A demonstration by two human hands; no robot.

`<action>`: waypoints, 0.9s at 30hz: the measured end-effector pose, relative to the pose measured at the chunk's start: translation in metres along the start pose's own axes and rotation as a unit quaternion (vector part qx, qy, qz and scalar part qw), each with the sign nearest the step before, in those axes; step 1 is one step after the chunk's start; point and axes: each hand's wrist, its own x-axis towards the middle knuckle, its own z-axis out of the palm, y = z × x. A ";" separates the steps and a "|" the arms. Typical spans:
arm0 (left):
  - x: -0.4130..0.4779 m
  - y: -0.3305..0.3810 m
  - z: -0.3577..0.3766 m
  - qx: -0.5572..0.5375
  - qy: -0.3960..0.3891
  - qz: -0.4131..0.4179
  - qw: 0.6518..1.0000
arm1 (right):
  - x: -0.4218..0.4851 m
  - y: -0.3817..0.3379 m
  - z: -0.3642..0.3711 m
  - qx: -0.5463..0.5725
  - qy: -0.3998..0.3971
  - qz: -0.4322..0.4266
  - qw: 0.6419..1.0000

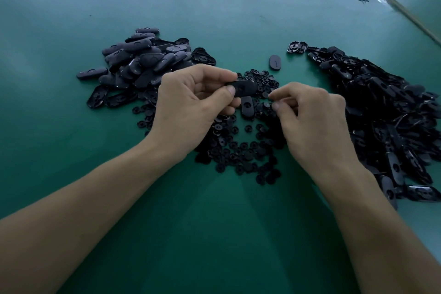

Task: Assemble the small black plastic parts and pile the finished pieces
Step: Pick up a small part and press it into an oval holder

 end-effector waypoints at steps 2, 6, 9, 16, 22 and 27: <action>0.000 0.000 0.000 0.005 -0.003 -0.001 1.000 | 0.001 -0.003 0.000 0.019 0.016 -0.009 1.000; -0.002 0.002 0.001 0.029 -0.021 0.001 0.999 | 0.002 -0.005 0.001 0.053 -0.014 -0.005 0.998; -0.003 0.002 0.001 0.031 -0.021 0.001 0.999 | 0.001 -0.003 0.001 0.065 -0.036 0.005 0.997; -0.003 0.001 0.001 0.032 -0.021 -0.004 0.999 | -0.001 -0.009 0.000 0.140 -0.007 -0.029 0.990; -0.003 0.001 0.002 0.041 -0.022 -0.001 0.999 | 0.001 -0.007 -0.003 0.182 0.040 -0.044 0.982; -0.003 0.001 0.002 0.042 -0.022 -0.002 0.999 | 0.002 -0.007 -0.001 0.301 0.006 -0.006 0.954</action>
